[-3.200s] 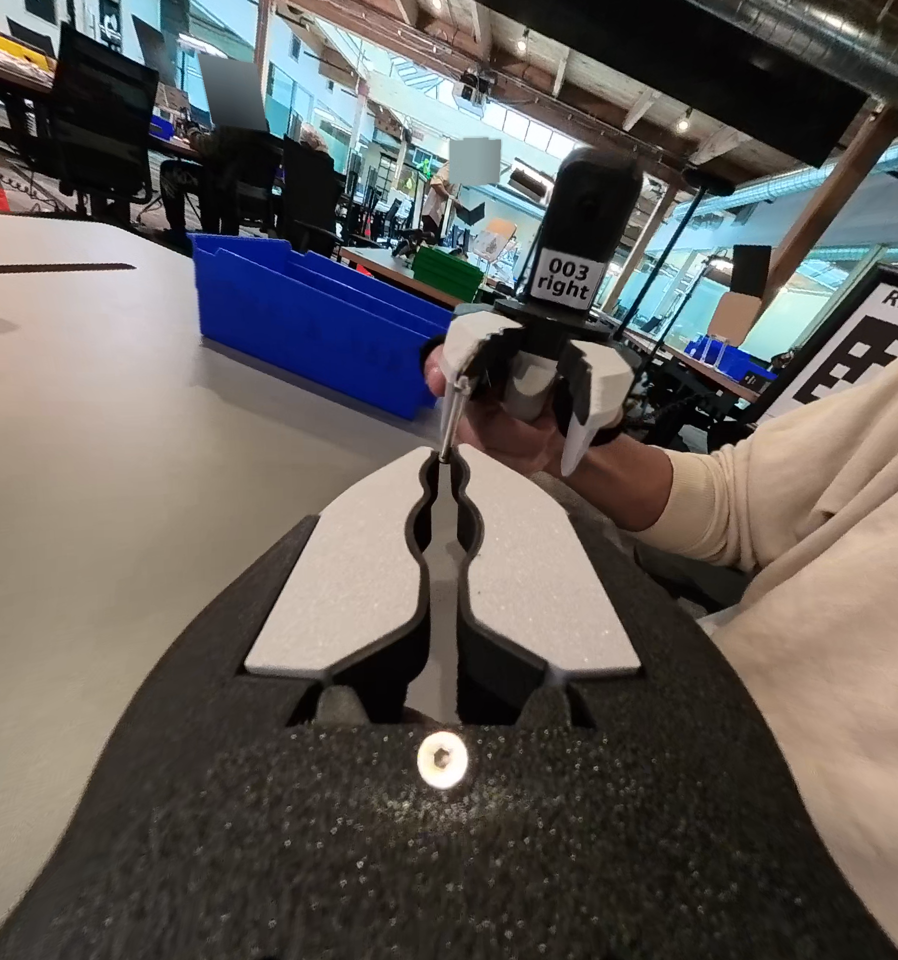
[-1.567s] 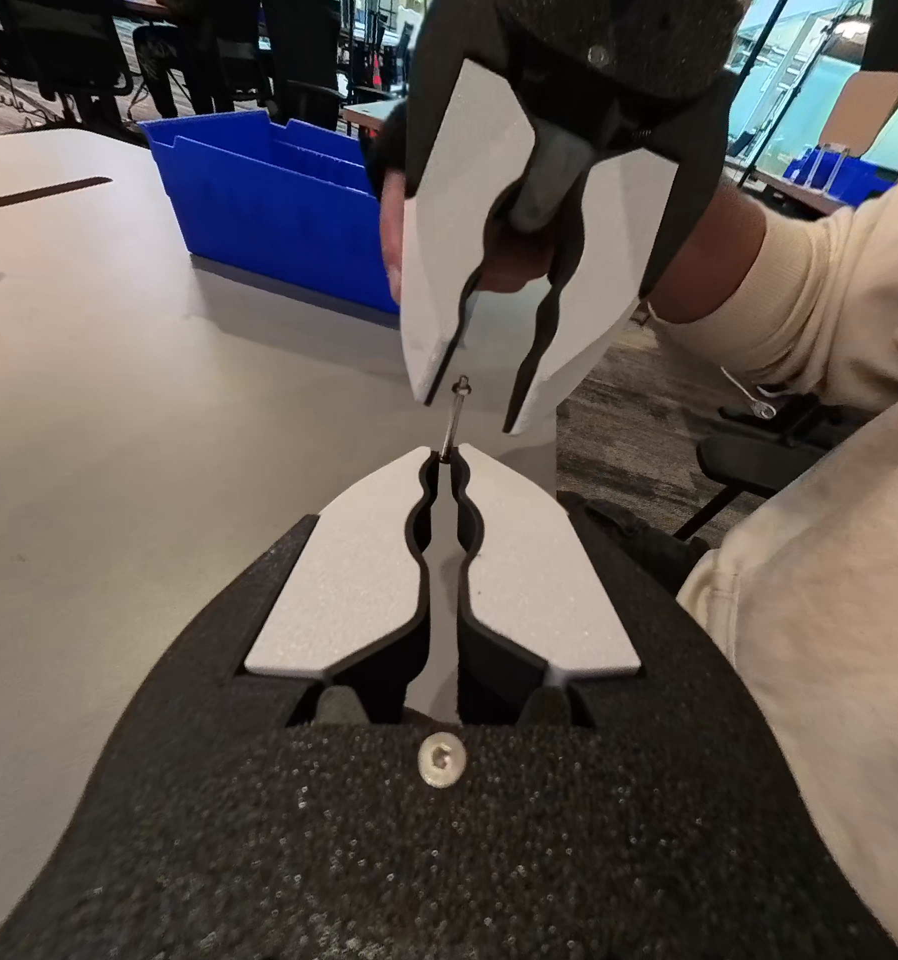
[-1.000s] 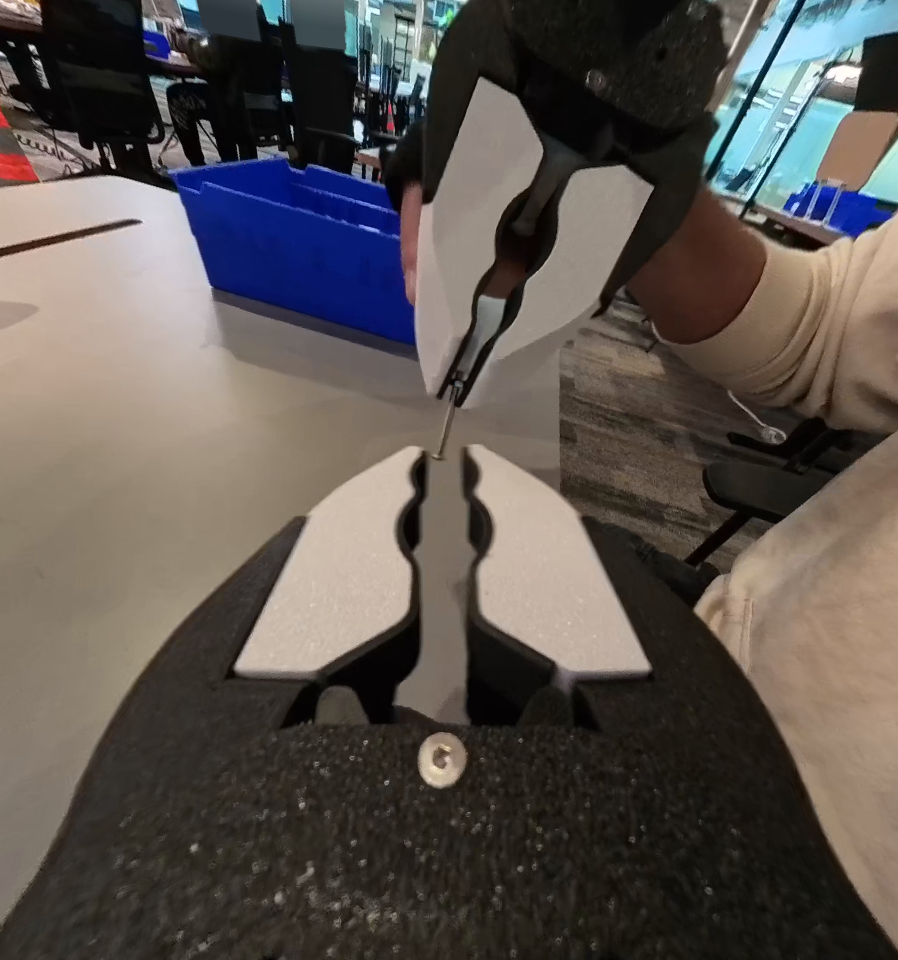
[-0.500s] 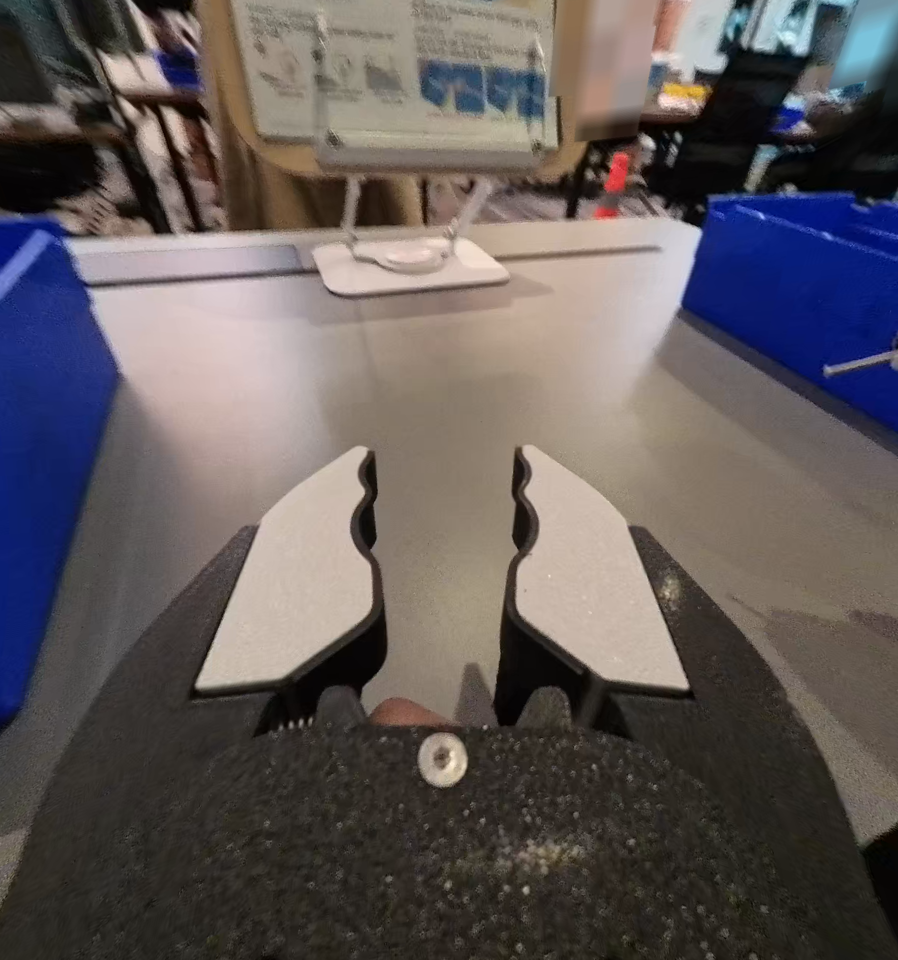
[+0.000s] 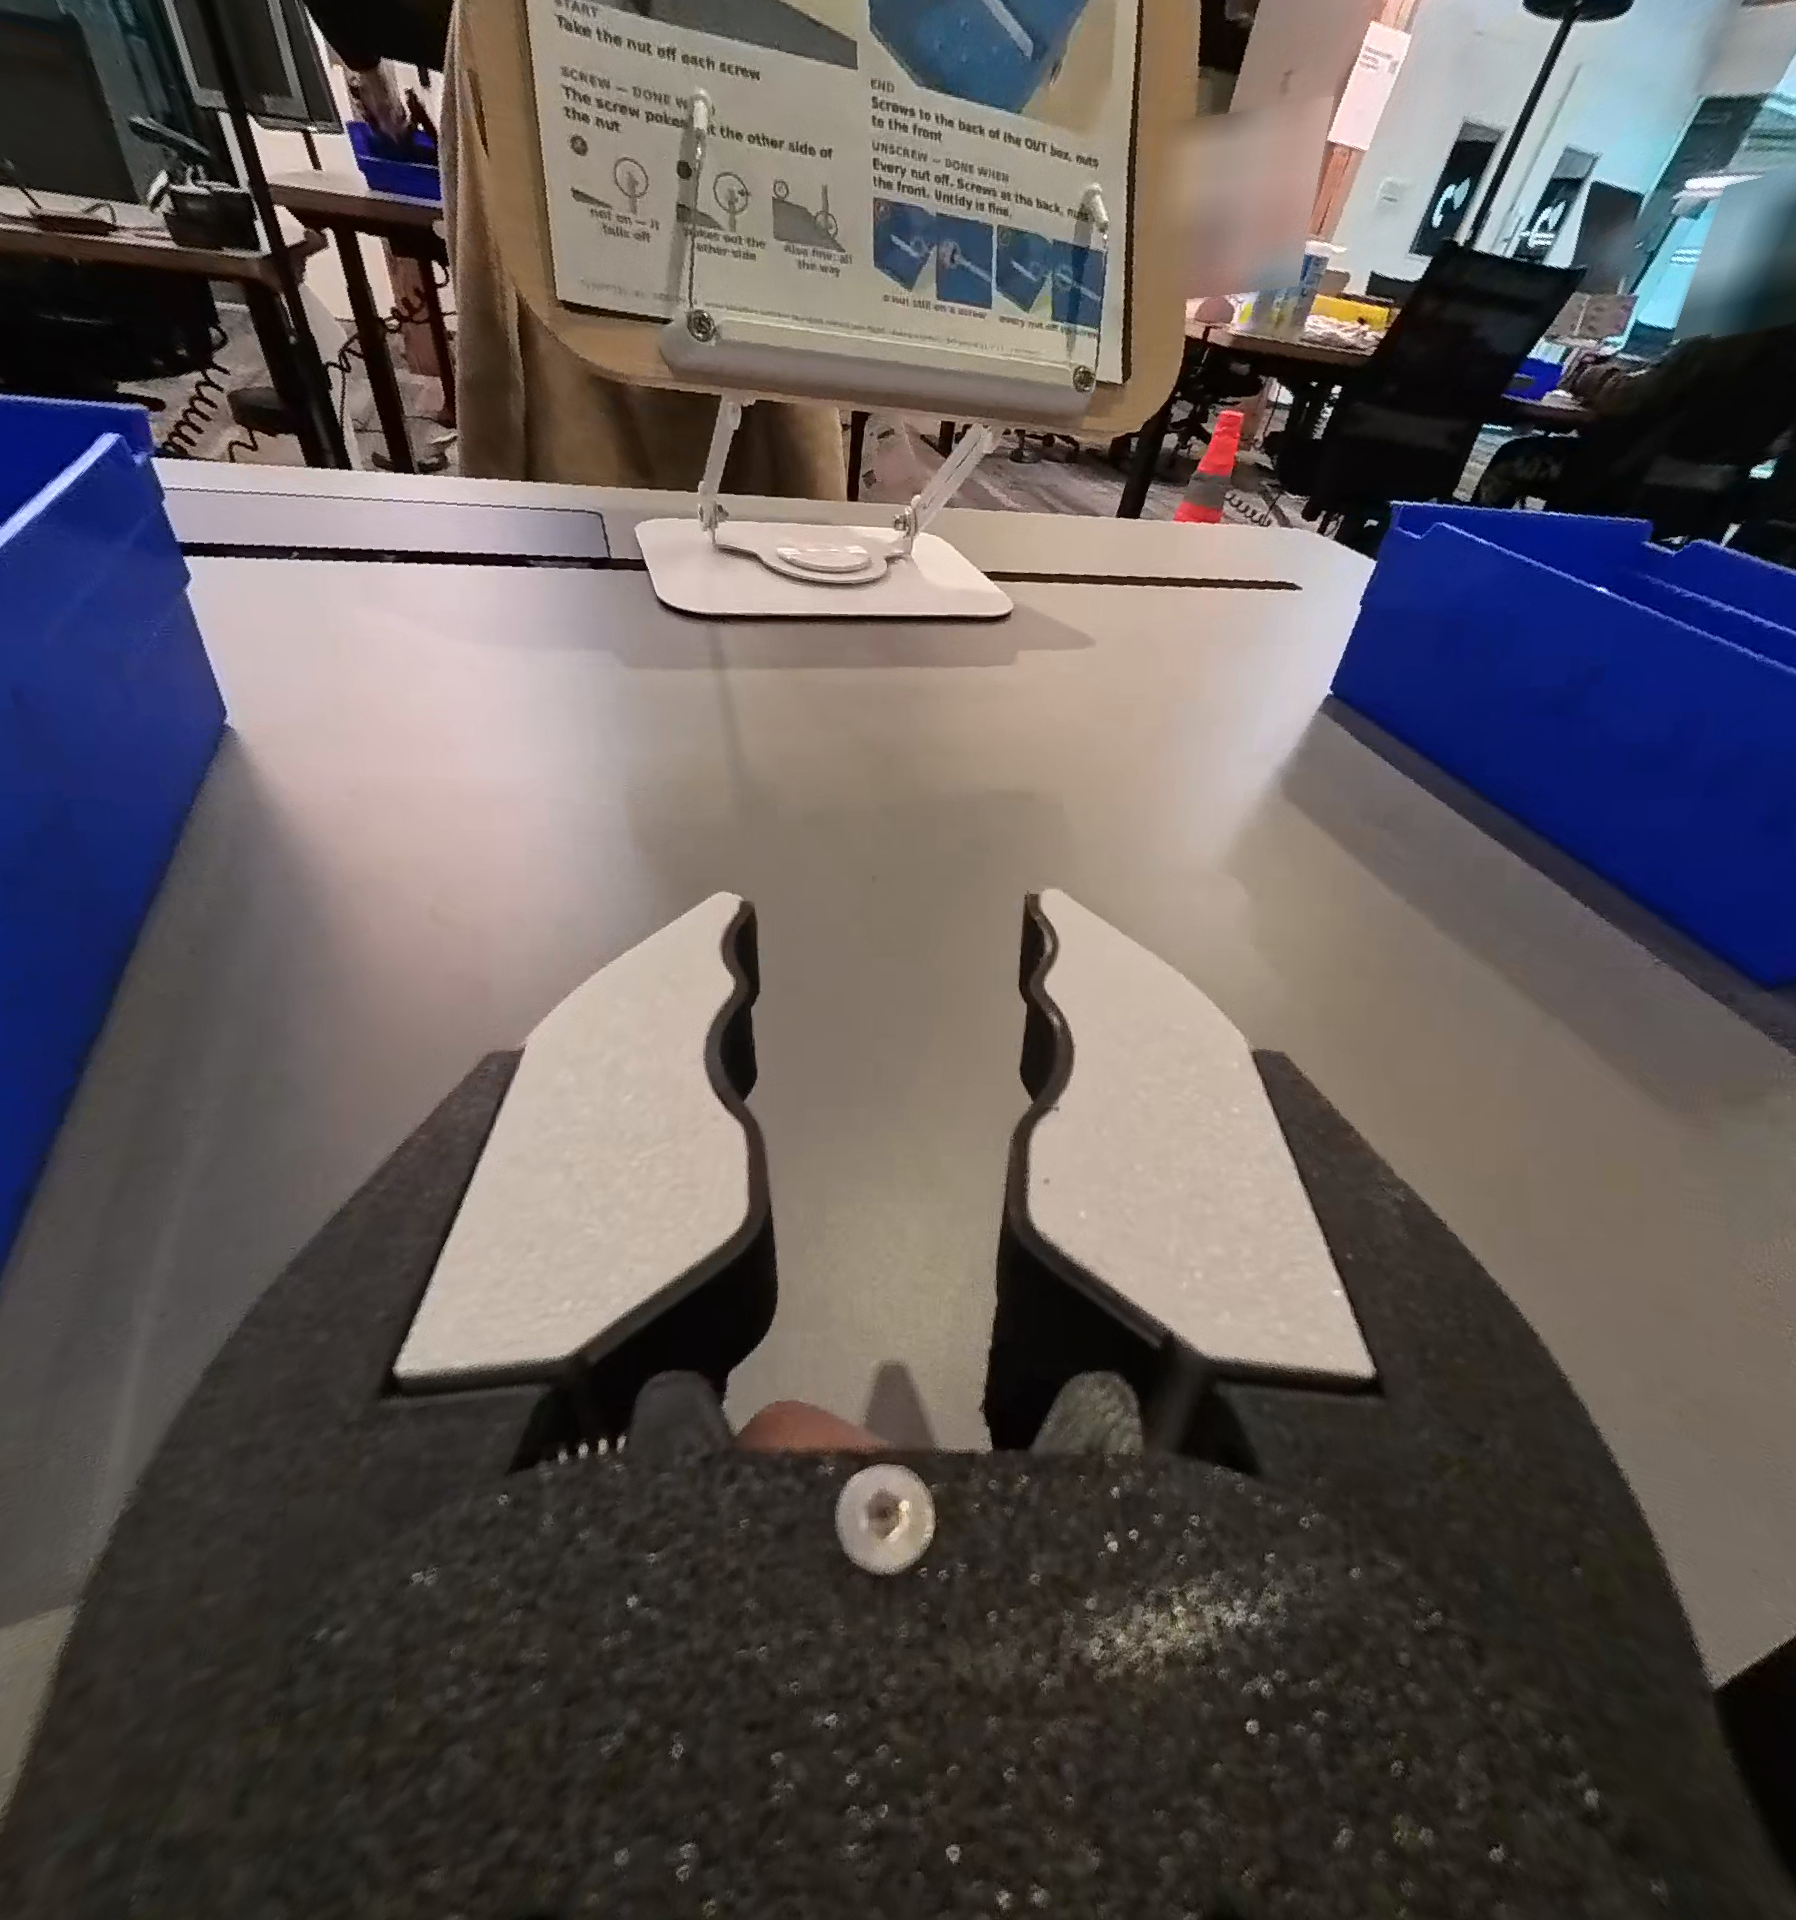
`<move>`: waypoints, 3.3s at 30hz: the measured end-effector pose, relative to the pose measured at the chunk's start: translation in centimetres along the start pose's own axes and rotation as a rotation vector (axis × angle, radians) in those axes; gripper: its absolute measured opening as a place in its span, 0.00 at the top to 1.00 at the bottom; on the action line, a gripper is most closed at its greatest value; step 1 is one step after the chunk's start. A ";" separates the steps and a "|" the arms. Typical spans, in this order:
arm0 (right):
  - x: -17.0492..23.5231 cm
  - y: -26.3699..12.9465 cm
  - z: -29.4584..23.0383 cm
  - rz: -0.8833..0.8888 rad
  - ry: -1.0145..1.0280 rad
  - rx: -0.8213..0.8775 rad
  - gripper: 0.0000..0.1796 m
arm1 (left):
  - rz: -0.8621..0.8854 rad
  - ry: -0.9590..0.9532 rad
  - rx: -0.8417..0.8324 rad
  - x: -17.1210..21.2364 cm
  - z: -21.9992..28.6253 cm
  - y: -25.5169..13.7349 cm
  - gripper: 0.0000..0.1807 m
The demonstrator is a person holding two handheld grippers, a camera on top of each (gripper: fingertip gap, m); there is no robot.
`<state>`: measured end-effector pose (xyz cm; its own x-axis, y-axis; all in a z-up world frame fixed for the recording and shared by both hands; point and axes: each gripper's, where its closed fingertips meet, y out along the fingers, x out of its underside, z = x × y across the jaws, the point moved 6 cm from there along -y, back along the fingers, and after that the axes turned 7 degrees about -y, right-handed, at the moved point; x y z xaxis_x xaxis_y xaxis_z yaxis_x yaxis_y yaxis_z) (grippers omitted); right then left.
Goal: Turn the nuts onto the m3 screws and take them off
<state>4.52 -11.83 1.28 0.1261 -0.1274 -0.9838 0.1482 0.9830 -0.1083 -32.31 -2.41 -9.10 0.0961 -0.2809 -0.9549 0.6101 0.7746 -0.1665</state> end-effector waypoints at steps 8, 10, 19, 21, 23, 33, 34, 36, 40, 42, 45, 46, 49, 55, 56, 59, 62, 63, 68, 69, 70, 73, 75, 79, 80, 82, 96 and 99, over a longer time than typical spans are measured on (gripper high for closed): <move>9.0 12.5 12.7 -0.349 0.026 0.030 0.97 | -0.008 0.021 0.021 0.1 0.3 0.0 0.73; 11.2 14.0 14.4 -0.436 -0.004 0.096 0.97 | -0.006 0.020 0.023 0.1 0.3 0.0 0.73; 13.4 16.6 16.9 -0.557 0.006 0.132 0.97 | -0.014 0.058 0.030 0.3 0.8 0.1 0.73; 13.9 16.8 16.8 -0.594 -0.004 0.129 0.97 | -0.012 0.070 0.030 0.3 0.9 0.0 0.73; 14.3 16.9 16.7 -0.637 -0.021 0.129 0.97 | -0.009 0.081 0.029 0.3 1.0 0.0 0.73; 14.6 14.4 15.6 -0.715 -0.049 0.121 0.84 | -0.010 0.080 0.036 0.4 1.0 0.0 0.73; 13.8 13.6 15.4 -0.688 -0.072 0.129 0.84 | -0.008 0.078 0.038 0.3 1.0 -0.1 0.73; 10.9 11.3 14.5 -0.586 -0.080 0.140 0.85 | -0.006 0.075 0.041 0.3 1.0 -0.1 0.73; 2.6 4.1 9.0 -0.240 -0.081 0.110 0.87 | -0.010 0.076 0.046 0.4 1.0 0.0 0.73; 0.3 0.7 4.2 -0.114 -0.043 0.035 0.87 | -0.011 0.085 0.045 0.4 1.1 0.0 0.73; 0.9 -2.3 -3.8 -0.036 0.041 -0.106 0.88 | -0.002 0.097 0.041 0.3 1.2 -0.1 0.73; 1.9 -2.6 -6.3 -0.045 0.060 -0.147 0.87 | 0.002 0.106 0.030 0.2 1.1 -0.2 0.73; 5.2 -2.8 -12.7 -0.050 0.085 -0.208 0.88 | -0.004 0.106 0.001 -0.1 0.6 -0.4 0.73; 8.4 -1.8 -18.6 -0.111 0.058 -0.280 0.83 | -0.009 0.006 -0.050 -0.2 -1.7 -1.6 0.73; 8.4 -1.6 -18.8 -0.115 0.061 -0.296 0.83 | -0.007 -0.006 -0.057 -0.3 -1.9 -1.8 0.74; 8.5 -1.1 -19.1 -0.123 0.065 -0.333 0.82 | -0.012 -0.015 -0.073 -0.1 -2.4 -2.2 0.74; 8.9 -0.6 -19.0 -0.136 0.060 -0.340 0.82 | -0.017 -0.028 -0.068 -0.1 -2.6 -2.2 0.74; 8.9 -0.5 -19.0 -0.143 0.068 -0.351 0.82 | -0.026 -0.027 -0.062 -0.1 -2.6 -2.3 0.74; 8.8 -0.3 -18.5 -0.136 0.051 -0.356 0.82 | -0.123 0.138 0.025 -4.3 -3.7 -5.6 0.74; 8.8 -0.2 -18.4 -0.137 0.053 -0.361 0.82 | -0.181 0.200 0.054 -5.7 -4.6 -6.4 0.75; 8.8 -0.2 -18.3 -0.139 0.059 -0.370 0.82 | -0.261 0.249 0.091 -7.0 -5.8 -7.1 0.74; 8.9 -0.2 -18.3 -0.145 0.068 -0.389 0.82 | -0.513 0.380 0.141 -10.3 -11.3 -8.1 0.74; 9.0 -0.2 -18.4 -0.149 0.069 -0.398 0.82 | -0.671 0.464 0.105 -11.3 -15.7 -7.4 0.75; 8.9 -0.1 -18.5 -0.150 0.071 -0.410 0.82 | -0.916 0.460 0.139 -10.1 -20.7 -4.2 0.77; 8.9 -0.1 -18.5 -0.152 0.071 -0.415 0.82 | -0.968 0.469 0.150 -9.4 -21.4 -3.5 0.76; 9.0 0.0 -18.6 -0.155 0.077 -0.426 0.82 | -1.062 0.528 0.139 -7.9 -22.7 -2.4 0.76; 9.0 0.0 -18.4 -0.157 0.101 -0.465 0.83 | -1.368 0.656 0.235 -3.0 -25.8 0.3 0.81; 9.0 0.0 -18.3 -0.158 0.107 -0.466 0.83 | -1.392 0.667 0.252 -2.6 -25.8 0.4 0.83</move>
<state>-12.30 -10.53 -10.23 0.0322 -0.2888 -0.9568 -0.2993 0.9106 -0.2849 -52.64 13.28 -12.99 -0.9456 -0.3236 -0.0347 0.0373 -0.0016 -0.9993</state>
